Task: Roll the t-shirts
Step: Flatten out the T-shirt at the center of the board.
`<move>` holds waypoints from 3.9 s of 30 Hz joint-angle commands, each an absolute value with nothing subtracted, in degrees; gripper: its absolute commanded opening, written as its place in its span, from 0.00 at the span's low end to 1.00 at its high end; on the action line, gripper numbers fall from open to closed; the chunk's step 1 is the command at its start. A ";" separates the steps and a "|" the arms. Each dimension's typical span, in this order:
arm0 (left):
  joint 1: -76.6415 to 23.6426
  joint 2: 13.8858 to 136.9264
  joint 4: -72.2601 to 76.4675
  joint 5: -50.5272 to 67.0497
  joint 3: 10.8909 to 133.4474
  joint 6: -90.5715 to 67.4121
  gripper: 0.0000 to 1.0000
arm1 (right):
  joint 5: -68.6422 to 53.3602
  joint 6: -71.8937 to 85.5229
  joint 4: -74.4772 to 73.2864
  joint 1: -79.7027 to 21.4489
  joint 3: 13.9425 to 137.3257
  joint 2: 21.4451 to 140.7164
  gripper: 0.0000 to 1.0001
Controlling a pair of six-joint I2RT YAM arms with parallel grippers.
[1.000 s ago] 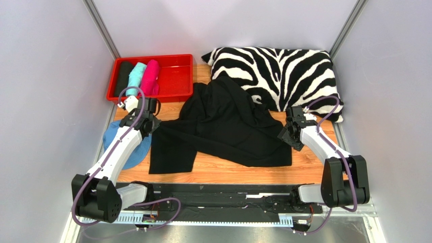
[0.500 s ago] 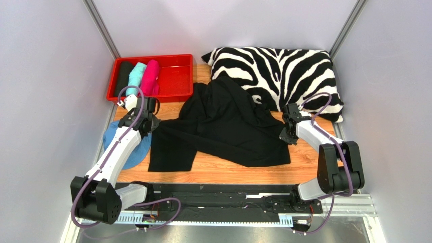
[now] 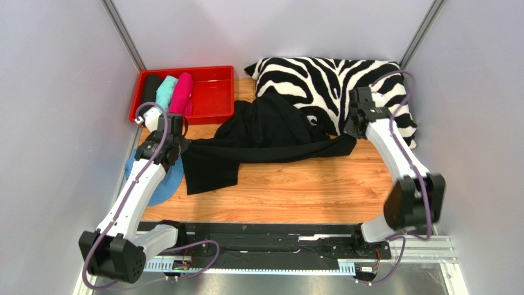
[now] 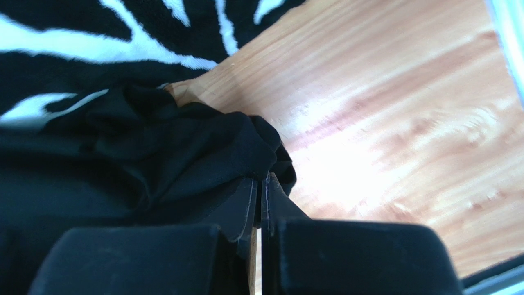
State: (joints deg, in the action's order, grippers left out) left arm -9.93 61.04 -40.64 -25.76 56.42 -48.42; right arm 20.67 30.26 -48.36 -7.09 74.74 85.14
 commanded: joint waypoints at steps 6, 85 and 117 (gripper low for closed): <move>-9.14 74.78 -37.27 -27.16 64.77 -46.84 0.00 | 18.02 26.98 -43.51 -7.29 91.82 108.70 0.00; -9.23 72.51 -35.25 -19.95 59.06 -44.74 0.00 | 13.81 37.18 -39.39 -2.72 42.98 74.79 0.48; -9.23 71.89 -35.68 -19.77 58.36 -44.39 0.00 | 12.39 48.95 -27.95 -2.72 36.12 76.11 0.52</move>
